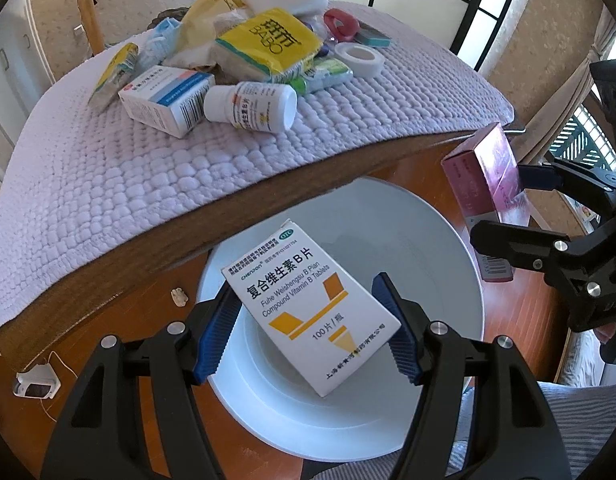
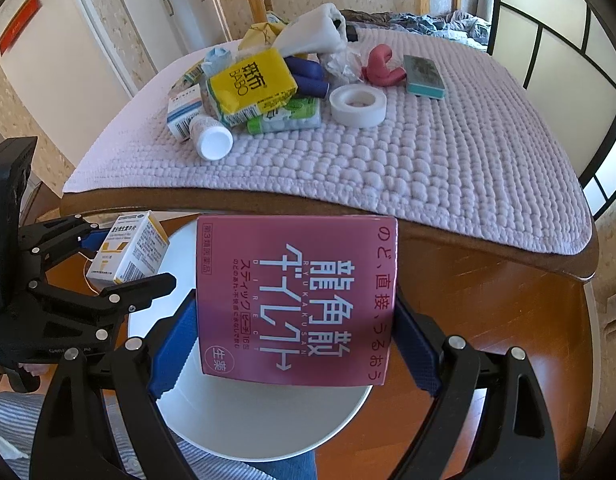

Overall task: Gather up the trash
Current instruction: 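Carry the white box and pink box over the white bucket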

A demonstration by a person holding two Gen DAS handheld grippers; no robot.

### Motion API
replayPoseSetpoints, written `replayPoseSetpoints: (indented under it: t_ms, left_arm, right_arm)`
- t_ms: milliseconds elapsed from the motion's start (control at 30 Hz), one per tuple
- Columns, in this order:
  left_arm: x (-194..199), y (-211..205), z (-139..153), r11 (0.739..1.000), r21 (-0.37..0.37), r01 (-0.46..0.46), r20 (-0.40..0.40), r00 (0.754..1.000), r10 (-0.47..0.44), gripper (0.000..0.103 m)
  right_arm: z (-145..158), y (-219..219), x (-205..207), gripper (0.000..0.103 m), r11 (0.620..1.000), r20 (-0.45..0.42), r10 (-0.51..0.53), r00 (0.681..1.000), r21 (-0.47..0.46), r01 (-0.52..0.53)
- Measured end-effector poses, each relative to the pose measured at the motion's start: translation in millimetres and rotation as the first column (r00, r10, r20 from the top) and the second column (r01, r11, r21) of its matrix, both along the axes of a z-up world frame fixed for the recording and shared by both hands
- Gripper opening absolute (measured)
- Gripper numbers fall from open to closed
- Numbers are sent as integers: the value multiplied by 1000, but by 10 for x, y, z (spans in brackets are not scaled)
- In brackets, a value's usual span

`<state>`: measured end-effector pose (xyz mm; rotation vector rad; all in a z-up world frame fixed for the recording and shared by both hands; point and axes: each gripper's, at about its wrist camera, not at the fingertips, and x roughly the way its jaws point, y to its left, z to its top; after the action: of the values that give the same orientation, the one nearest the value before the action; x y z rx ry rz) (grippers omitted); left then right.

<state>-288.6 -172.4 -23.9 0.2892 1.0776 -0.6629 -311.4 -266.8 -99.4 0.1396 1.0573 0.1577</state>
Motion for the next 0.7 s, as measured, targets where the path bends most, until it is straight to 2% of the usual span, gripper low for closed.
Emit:
replayPoseSetpoints:
  t_ms: [700]
  left_arm:
    - [36, -298, -324, 998, 58, 34, -42, 999, -31, 68]
  right_arm:
    - [-219, 41, -99, 87, 1000, -47, -2, 999, -3, 2]
